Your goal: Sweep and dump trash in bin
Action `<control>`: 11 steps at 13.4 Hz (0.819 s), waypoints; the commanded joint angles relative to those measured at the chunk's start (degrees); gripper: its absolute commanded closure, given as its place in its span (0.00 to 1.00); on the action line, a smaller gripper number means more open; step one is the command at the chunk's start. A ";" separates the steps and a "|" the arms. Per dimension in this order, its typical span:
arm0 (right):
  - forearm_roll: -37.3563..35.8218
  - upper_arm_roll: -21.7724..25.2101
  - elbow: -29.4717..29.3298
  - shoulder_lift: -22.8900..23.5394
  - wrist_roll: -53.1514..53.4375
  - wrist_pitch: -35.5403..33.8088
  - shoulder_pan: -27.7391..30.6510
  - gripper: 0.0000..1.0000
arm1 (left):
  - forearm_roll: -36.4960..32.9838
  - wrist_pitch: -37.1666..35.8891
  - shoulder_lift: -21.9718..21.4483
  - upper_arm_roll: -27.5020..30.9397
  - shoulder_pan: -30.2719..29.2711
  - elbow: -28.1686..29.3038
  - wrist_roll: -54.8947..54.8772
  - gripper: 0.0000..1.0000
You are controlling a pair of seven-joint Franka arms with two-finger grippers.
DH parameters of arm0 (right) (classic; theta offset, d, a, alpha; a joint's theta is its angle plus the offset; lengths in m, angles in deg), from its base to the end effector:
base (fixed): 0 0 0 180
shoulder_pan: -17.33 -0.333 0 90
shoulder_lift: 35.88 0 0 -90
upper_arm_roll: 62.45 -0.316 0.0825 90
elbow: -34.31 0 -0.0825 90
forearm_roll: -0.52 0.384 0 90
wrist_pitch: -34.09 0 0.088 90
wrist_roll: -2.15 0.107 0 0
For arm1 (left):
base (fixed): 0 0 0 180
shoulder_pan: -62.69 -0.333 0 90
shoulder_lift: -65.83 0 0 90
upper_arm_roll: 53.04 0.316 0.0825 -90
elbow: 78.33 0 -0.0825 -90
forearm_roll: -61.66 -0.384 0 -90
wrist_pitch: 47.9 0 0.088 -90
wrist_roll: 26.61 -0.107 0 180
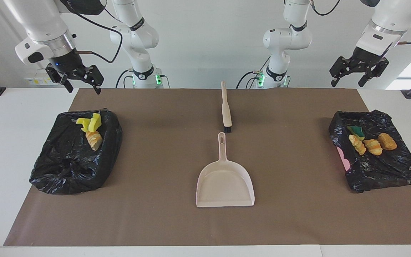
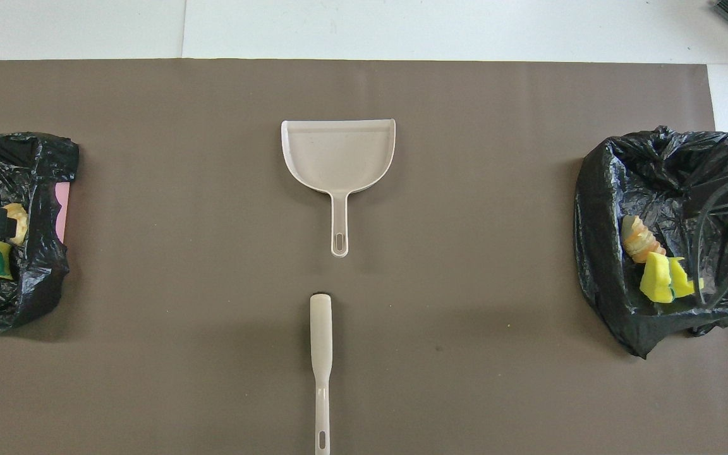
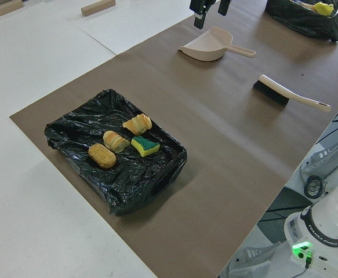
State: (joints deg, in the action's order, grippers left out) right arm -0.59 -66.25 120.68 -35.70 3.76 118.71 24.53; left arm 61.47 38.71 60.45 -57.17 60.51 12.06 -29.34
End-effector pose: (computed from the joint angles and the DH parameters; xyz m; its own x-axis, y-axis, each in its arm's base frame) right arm 0.5451 -0.0347 0.6443 0.9955 -0.0891 -0.0331 -0.0885 -0.9959 0.0201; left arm 0.5186 -0.0194 0.6663 0.9963 -0.0813 0.0272 -0.0810 -0.9967 -0.0114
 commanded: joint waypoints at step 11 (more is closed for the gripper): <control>-0.29 -0.41 -0.85 -0.79 0.23 -4.99 0.80 0.00 | 0.10 -1.19 -0.42 -0.97 -1.61 -0.21 0.27 0.00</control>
State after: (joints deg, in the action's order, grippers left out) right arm -0.60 -66.17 120.18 -36.10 3.76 114.68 24.57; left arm 61.47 38.71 60.45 -57.55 59.52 12.06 -29.31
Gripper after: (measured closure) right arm 0.000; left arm 0.000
